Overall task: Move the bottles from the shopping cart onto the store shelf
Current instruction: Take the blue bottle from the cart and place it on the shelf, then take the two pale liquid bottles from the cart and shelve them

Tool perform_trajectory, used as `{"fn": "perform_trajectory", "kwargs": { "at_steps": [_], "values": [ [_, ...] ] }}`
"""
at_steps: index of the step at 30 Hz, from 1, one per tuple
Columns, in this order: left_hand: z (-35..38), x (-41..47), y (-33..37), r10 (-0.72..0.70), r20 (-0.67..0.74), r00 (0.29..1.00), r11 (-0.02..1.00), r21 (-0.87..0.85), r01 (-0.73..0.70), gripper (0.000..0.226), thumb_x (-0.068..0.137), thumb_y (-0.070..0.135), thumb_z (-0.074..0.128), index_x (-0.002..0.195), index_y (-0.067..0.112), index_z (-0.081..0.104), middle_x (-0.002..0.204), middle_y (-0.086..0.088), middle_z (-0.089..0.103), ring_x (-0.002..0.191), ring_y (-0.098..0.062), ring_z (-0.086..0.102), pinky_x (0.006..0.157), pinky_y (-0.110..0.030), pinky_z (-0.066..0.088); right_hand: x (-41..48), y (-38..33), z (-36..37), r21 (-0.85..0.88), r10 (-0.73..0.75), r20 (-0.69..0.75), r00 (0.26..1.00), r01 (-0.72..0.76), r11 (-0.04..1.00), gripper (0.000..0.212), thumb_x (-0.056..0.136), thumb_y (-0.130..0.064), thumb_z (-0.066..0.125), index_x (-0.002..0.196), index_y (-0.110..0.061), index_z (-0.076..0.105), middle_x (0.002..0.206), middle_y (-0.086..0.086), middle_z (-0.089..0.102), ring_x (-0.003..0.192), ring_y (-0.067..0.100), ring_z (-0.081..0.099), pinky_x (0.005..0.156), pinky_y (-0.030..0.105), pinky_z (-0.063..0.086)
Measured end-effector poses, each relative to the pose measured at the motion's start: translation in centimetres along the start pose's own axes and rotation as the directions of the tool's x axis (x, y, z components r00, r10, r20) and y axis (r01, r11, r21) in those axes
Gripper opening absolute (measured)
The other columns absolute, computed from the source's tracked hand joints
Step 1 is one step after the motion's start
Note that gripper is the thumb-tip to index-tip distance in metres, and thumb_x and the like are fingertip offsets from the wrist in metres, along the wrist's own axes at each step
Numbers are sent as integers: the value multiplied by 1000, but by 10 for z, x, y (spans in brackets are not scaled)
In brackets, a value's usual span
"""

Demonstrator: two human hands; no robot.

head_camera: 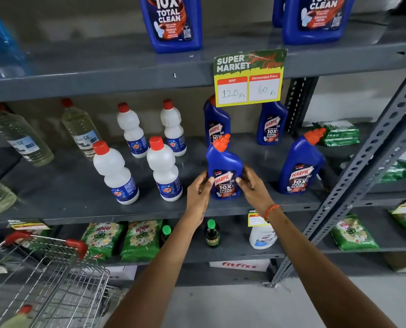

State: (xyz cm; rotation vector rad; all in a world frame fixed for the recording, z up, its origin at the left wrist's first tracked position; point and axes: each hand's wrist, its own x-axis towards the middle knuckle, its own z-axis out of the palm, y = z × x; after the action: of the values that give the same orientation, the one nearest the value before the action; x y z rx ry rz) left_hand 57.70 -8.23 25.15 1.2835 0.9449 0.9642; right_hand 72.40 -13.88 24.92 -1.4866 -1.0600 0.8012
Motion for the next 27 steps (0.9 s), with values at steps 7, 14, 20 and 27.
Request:
{"fn": "perform_trajectory", "kwargs": {
  "at_steps": [7,14,20,27],
  "values": [
    [-19,-17,7,150,-25,988,942,307,-135,54,95,26,50,144,15,31,150,-3,38,137,-16,38,114,-37,33,-35,-16,45,-212,-183,-405,896,102,972,59,91,3,40,147,-5,21,155,13,26,145,24,21,120,35,22],
    [-110,-77,44,547,-104,830,755,489,-437,48,95,12,49,141,10,35,146,-2,41,135,-8,38,110,-19,34,-74,-73,170,-228,-528,-283,801,479,848,46,96,-7,41,141,-4,33,148,4,31,141,19,28,119,30,22],
    [-266,-104,40,533,-362,765,769,585,-259,43,97,22,44,138,12,40,142,7,42,130,7,37,105,-8,31,-97,-94,320,-63,-512,-53,857,509,859,46,94,-9,40,140,-6,35,146,2,36,139,17,32,117,22,22],
    [-495,-148,-19,319,-675,666,901,434,9,39,97,31,42,133,16,45,136,-2,54,124,-12,52,103,-33,45,-132,-76,549,-46,-370,284,885,398,916,49,95,-22,38,139,0,38,144,15,44,133,18,36,111,7,17]
  ]
}}
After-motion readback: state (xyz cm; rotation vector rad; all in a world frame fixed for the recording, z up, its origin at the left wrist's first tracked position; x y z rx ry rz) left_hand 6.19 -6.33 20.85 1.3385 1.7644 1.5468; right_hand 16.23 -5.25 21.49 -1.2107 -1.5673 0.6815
